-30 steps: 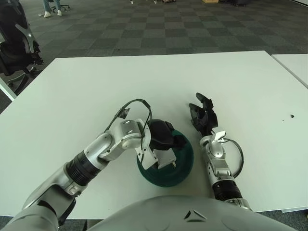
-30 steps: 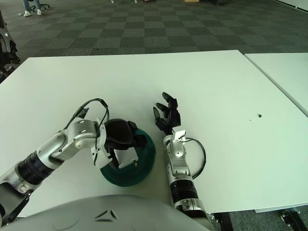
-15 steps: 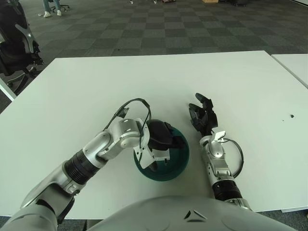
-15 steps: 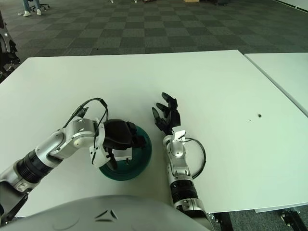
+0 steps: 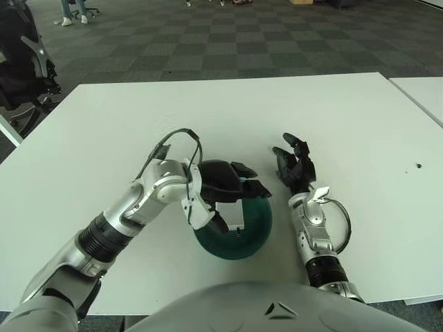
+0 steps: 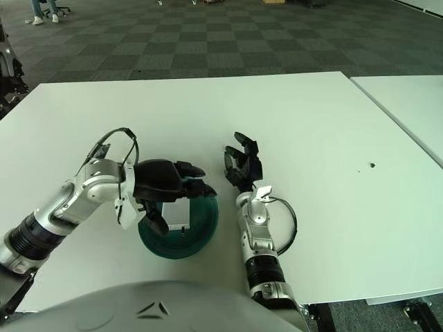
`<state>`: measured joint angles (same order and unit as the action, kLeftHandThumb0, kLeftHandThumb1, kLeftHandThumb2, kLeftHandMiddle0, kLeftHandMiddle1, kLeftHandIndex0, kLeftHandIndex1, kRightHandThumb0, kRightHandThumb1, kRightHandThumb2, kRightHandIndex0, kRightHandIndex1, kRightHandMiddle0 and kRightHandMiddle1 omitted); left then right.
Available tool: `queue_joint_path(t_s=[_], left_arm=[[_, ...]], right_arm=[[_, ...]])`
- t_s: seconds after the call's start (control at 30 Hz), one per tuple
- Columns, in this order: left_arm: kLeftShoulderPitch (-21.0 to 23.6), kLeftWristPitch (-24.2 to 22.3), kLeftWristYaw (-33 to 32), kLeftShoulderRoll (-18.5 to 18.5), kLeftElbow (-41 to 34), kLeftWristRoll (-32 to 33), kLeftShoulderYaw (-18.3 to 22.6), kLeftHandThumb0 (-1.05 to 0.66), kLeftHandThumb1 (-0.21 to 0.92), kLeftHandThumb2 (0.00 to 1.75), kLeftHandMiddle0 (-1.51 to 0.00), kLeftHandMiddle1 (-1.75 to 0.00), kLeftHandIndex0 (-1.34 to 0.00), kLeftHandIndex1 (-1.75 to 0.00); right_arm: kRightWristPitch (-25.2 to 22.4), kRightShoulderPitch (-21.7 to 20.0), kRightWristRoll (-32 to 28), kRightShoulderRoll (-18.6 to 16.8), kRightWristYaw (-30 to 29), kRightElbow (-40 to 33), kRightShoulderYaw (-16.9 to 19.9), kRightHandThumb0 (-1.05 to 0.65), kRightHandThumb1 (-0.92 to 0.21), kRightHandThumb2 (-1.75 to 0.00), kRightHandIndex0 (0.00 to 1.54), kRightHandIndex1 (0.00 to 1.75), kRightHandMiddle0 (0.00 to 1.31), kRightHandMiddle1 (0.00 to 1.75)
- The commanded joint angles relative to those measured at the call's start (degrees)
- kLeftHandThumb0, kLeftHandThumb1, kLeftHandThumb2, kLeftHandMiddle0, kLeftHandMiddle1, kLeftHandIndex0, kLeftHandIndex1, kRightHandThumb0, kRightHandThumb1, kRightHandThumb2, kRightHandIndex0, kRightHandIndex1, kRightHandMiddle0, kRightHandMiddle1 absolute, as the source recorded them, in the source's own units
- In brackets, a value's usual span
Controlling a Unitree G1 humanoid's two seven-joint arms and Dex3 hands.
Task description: Put the charger into the plate.
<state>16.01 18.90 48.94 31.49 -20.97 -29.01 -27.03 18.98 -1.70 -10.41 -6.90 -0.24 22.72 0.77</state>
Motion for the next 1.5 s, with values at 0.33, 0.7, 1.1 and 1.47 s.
queue_joint_path(t_s=[0.33, 0.7, 1.1, 1.47], left_arm=[[-10.33, -7.04, -12.49, -4.49, -3.28, 1.43, 6.79, -1.05, 0.92, 0.72, 0.00, 0.00, 0.00, 0.00], [-18.95, -11.93, -23.51, -11.20, -2.49, 10.90, 18.11, -1.05, 0.92, 0.62, 0.00, 0.00, 0.00, 0.00], [-22.93, -12.06, -42.45, -25.91, 16.46, 23.08, 28.00, -1.05, 0.92, 0.88, -0.02, -0.01, -0.04, -0.02], [-23.84, -19.68, -45.32, -28.35, 23.76, 29.08, 33.09, -0.95, 0.92, 0.99, -0.16, -0.03, 0.00, -0.46]], right_arm=[[-4.22, 4.01, 3.95, -0.30, -1.93, 8.64, 0.02, -0.54, -0.90, -0.46, 0.28, 0.35, 0.00, 0.65], [0.07, 1.84, 6.91, -0.39, -4.85, 15.01, 0.62, -0.55, -0.84, -0.44, 0.31, 0.53, 0.00, 0.64], [0.51, 2.49, 9.86, -0.13, -7.30, 14.89, -0.26, -0.55, -0.83, -0.50, 0.25, 0.79, 0.00, 0.67], [0.73, 4.62, 11.20, 1.28, -4.50, 12.72, -1.54, -0.57, -0.87, -0.54, 0.17, 0.73, 0.00, 0.68]])
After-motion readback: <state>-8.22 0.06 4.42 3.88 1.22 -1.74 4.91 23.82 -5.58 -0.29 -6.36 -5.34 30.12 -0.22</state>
